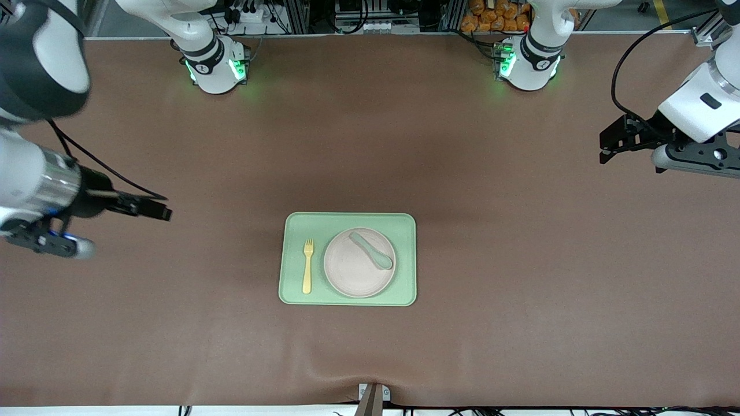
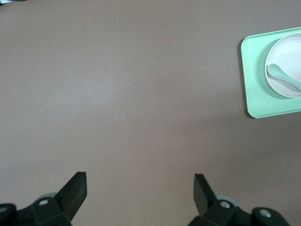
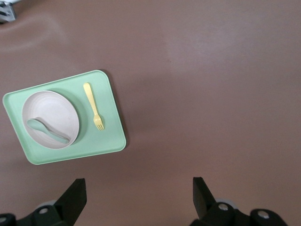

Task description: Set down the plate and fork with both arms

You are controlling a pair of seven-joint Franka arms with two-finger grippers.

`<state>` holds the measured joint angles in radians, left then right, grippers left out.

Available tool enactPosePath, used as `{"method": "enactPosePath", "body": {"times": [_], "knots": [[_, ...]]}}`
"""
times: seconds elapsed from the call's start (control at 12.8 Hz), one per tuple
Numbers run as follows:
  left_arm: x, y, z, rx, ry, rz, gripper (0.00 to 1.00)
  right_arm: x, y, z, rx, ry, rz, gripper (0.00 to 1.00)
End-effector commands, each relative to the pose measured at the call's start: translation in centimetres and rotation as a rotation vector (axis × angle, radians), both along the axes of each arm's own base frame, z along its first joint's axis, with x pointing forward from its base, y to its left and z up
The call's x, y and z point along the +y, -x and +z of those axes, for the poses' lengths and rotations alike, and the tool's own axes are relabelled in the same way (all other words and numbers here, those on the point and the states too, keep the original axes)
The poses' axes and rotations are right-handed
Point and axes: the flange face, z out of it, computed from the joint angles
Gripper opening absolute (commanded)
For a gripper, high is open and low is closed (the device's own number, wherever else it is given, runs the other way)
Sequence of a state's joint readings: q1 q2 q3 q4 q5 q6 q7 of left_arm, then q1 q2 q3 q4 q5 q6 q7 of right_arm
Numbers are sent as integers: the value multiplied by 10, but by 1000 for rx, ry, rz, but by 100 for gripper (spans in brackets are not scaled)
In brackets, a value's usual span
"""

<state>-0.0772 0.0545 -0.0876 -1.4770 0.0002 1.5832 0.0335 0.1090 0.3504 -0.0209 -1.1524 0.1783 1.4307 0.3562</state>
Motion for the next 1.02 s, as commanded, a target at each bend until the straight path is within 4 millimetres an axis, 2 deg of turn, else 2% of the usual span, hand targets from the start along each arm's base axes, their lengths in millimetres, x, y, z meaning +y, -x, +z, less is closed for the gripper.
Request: {"method": "enactPosePath", "body": {"times": [0.0,0.16,0.39,0.63,0.78,0.94], "knots": [[0,4,5,-11,-5,-9,100,-20,39,35,-25,-17,-16,100],[0,4,5,-11,-6,-10,100,-24,67,57,-51,21,-13,100],[1,3,6,-14,-5,-10,100,-33,100,66,-65,59,-20,100],[2,3,5,-12,-5,-9,100,-38,105,63,-63,77,-22,100],[2,3,5,-12,-5,-9,100,-42,105,54,-55,94,52,100],[2,3,5,-13,-7,-8,100,-44,103,54,-57,95,58,100]]}}
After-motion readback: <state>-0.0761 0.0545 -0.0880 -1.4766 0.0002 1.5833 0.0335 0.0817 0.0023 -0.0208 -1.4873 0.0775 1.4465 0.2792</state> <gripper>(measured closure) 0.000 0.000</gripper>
